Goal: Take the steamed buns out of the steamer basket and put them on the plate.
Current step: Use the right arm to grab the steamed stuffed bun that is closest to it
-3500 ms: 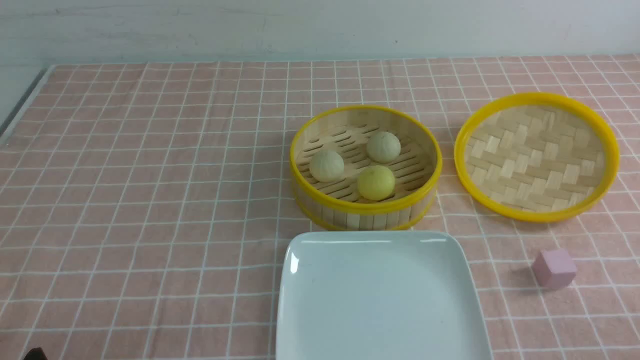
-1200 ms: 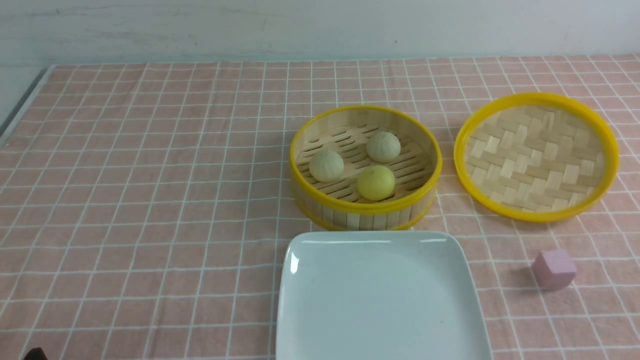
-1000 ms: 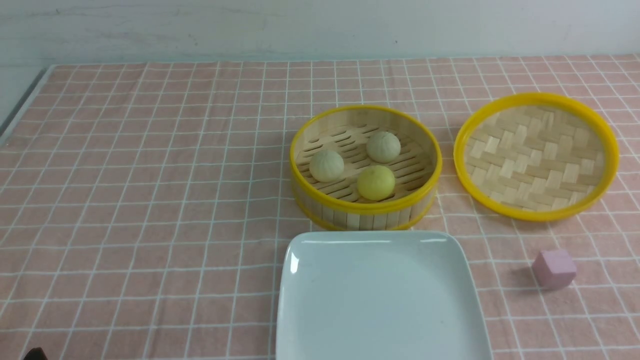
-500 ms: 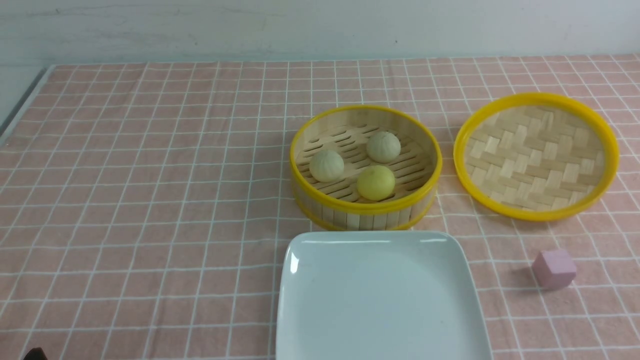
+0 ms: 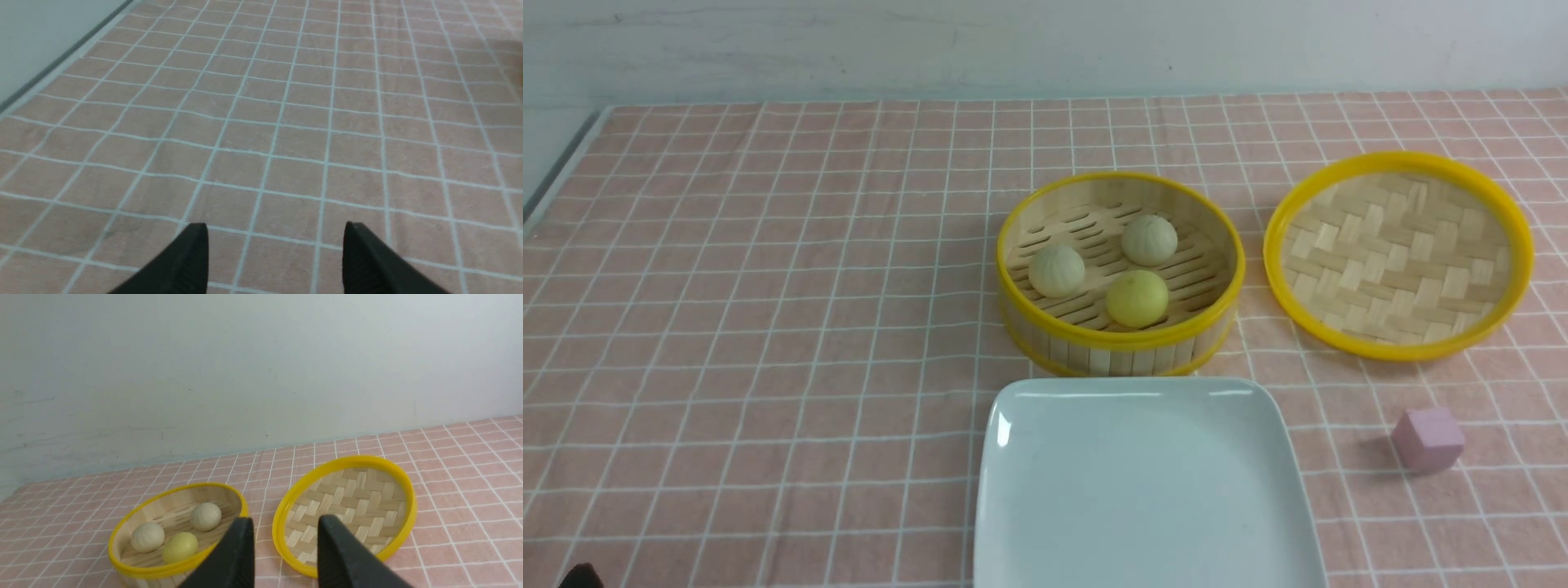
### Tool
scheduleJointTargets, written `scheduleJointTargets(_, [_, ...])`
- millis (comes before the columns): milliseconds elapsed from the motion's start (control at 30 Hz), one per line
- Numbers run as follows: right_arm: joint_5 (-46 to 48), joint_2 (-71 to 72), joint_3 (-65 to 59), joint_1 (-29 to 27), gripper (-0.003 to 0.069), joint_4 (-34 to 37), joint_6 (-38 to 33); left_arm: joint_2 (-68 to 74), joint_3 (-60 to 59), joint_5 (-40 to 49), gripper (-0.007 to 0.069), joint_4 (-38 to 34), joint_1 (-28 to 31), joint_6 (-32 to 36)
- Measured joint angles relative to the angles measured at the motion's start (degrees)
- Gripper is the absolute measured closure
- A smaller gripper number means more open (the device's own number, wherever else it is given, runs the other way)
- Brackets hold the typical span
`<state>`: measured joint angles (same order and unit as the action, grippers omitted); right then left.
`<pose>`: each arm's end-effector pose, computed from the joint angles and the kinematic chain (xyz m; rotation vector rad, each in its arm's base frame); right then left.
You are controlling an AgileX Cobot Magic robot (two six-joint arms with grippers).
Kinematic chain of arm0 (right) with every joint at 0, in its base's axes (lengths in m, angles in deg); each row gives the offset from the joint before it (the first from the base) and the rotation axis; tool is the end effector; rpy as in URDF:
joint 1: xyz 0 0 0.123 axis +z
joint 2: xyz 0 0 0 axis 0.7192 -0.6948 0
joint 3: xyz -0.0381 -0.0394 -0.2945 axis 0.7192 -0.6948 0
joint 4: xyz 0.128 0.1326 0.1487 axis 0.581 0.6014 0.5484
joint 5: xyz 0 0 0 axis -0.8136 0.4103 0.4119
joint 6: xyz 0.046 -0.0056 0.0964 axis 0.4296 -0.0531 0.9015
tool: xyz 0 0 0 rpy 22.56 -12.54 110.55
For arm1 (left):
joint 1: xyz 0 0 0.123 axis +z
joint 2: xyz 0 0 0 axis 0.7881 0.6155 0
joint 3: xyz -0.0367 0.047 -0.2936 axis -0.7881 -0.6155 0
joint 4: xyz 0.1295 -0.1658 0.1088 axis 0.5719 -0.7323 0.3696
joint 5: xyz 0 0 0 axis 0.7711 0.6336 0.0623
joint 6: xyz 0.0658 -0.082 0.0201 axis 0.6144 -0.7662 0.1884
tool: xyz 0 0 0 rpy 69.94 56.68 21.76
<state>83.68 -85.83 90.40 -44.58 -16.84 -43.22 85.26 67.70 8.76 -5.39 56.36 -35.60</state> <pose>-0.0203 0.0144 0.3180 0.0750 1.5883 0.3291 0.0390 0.0020 0.1698 -0.2077 1.8297 -0.0651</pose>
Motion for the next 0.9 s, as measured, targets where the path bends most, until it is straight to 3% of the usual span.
scheduleJointTargets(333, [4.9,0.0,0.0,0.0,0.0419,1.5,-0.3,0.0,-0.1,-8.2,0.0172,-23.6,0.0,-5.1])
scheduleJointTargets(467, [6.2,-0.2,0.1,0.0,0.0419,1.7,-4.5,0.0,-0.1,-11.2,0.0172,-33.1,0.0,-4.9])
scheduleJointTargets(700, [10.6,-8.7,5.6,0.0,0.0419,6.9,-15.4,0.0,9.4,0.1,0.0179,-36.7,0.0,14.4])
scheduleJointTargets(900, [13.5,-23.8,13.1,0.0,0.0419,7.5,-28.2,6.2,21.5,13.1,0.0190,-42.6,0.0,24.5])
